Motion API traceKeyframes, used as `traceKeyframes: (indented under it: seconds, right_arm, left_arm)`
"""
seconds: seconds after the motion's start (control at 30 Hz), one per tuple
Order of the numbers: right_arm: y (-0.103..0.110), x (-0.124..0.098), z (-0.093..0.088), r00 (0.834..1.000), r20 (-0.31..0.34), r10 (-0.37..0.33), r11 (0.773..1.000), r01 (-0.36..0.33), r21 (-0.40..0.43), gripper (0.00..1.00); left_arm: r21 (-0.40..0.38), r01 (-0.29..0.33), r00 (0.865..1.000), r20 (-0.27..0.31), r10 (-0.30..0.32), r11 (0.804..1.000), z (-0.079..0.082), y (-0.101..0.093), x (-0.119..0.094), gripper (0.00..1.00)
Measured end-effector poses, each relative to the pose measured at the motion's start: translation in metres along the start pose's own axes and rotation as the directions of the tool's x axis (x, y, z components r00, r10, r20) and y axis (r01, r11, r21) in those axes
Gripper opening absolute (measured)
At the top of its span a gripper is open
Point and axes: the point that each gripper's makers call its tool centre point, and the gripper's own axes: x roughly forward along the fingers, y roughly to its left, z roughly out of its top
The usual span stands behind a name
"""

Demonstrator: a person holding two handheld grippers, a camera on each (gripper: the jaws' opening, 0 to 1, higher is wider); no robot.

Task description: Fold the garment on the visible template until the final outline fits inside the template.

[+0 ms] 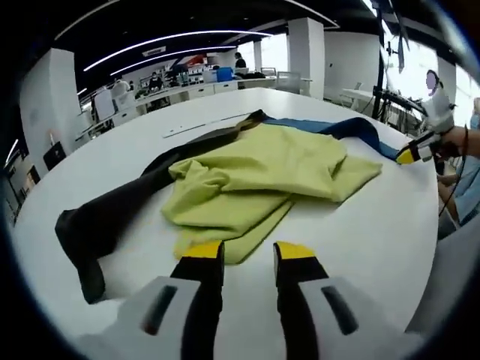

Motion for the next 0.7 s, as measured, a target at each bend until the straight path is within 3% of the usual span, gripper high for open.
traceKeyframes:
  seconds: [0.1, 0.43, 0.7]
  right_arm:
    - [-0.003, 0.001, 0.0, 1.0, 0.001, -0.009, 1.0, 0.009, 0.008, 0.06]
    - [-0.009, 0.001, 0.0, 1.0, -0.005, -0.015, 1.0, 0.015, 0.002, 0.01]
    - [-0.032, -0.002, -0.005, 0.998, -0.026, -0.051, 0.999, 0.051, 0.0, 0.0]
  left_arm:
    - [-0.038, 0.004, 1.0, -0.019, -0.005, 0.999, -0.005, -0.001, 0.005, 0.23]
    - [-0.013, -0.033, 0.999, -0.022, 0.032, 0.999, -0.006, 0.004, 0.01, 0.19]
    - [-0.046, -0.061, 0.998, -0.027, 0.06, 0.997, -0.004, 0.009, 0.013, 0.09]
